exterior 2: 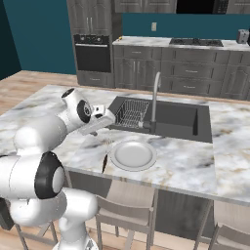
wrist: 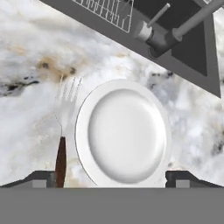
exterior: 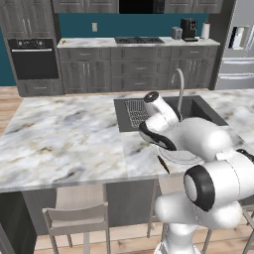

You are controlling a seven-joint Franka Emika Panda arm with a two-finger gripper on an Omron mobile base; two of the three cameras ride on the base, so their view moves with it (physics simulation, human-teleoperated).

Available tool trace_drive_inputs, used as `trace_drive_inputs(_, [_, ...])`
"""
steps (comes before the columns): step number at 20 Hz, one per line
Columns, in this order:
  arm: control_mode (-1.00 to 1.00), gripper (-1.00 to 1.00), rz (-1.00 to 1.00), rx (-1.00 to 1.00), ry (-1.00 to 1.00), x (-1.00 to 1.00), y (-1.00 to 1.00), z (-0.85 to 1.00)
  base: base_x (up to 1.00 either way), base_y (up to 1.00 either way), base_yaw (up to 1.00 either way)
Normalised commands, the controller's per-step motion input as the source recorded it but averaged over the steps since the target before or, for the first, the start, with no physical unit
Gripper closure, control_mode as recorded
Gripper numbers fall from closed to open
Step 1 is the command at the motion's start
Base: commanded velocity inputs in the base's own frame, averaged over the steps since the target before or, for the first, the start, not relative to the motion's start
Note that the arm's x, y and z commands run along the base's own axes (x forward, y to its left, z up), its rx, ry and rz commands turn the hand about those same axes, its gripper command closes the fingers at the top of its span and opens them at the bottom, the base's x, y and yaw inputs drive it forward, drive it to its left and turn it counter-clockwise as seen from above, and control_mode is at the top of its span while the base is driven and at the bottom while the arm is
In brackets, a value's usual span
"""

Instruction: Take the fork and place it on the left side of the plate. Then take the spoon and place it on the right side of the plate. Make sure they're directly next to the plate.

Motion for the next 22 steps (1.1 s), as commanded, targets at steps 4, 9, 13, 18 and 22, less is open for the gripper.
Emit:
trace_drive_inputs(4, [-1.0,-1.0,0.07,0.11,-0.02,-1.0,0.0,0.93,0.0,0.0,0.0])
trace_drive_inputs(9, [-1.0,-1.0,0.12,0.09,0.0,-1.0,0.0,0.49,0.0,0.0,0.0])
trace_drive_inputs(13, [-1.0,-1.0,0.18,0.03,0.0,-1.0,0.0,0.03,0.0,0.0,0.0])
trace_drive_inputs(18, [-1.0,-1.0,0.17,0.01,0.0,-0.99,0.0,-0.06,0.0,0.0,0.0])
trace_drive_inputs(22, [-1.0,-1.0,0.09,0.0,0.0,-0.71,0.0,-0.11,0.0,0.0,0.0])
